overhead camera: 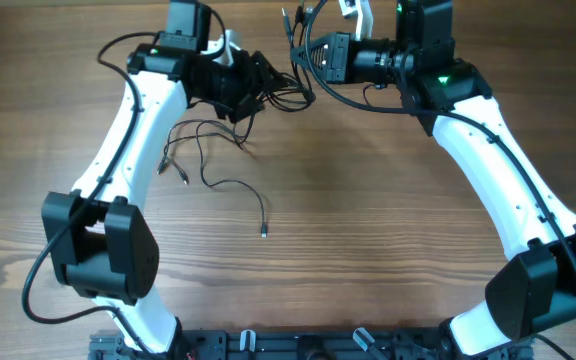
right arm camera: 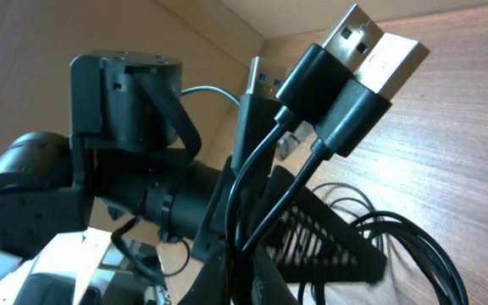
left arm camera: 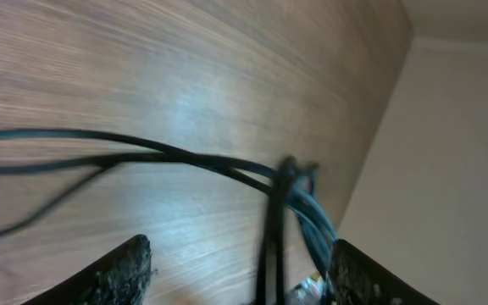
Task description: Untangle cables
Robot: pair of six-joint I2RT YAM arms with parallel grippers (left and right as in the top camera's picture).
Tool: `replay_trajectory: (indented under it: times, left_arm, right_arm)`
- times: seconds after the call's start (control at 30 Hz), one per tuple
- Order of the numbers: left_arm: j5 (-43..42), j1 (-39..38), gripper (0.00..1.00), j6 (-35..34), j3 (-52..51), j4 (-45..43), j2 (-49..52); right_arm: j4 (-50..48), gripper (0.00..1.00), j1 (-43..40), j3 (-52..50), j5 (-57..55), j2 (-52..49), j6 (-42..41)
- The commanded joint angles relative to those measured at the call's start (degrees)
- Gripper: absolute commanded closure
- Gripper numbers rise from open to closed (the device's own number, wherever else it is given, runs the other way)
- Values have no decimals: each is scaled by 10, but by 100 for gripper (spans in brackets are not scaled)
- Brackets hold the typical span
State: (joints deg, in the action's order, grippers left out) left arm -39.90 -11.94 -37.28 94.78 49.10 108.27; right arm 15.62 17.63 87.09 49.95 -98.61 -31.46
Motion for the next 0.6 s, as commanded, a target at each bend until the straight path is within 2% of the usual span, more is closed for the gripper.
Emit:
replay_trajectory:
  times: [0.0, 0.03, 0.07, 0.1, 0.17, 0.3, 0.43, 0.57]
  left_arm:
    - [-6, -25, 46, -22, -1, -9, 5]
    - [-3, -28, 57, -22, -1, -12, 5]
    - [0, -30, 80, -22, -1, -14, 5]
    - [1, -30, 96, -22, -1, -16, 5]
    - [13, -30, 96, -19, -1, -17, 5]
    - [33, -26, 96, 60, -1, -1, 5]
    - [121, -25, 96, 134, -1, 60, 5]
    - [126, -23, 96, 211, -1, 84, 5]
  right_arm:
    - [4, 96, -1, 4, 14, 13, 0]
    - [3, 96, -1, 4, 13, 13, 0]
    - [3, 96, -1, 4, 13, 13, 0]
    - [0, 96, -1, 4, 14, 13, -1]
    - [-11, 96, -1, 4, 13, 13, -6]
    - [-36, 96, -15, 4, 11, 19, -18]
    - [-38, 96, -38, 4, 16, 28, -17]
    - [-27, 96, -48, 4, 27, 28, -17]
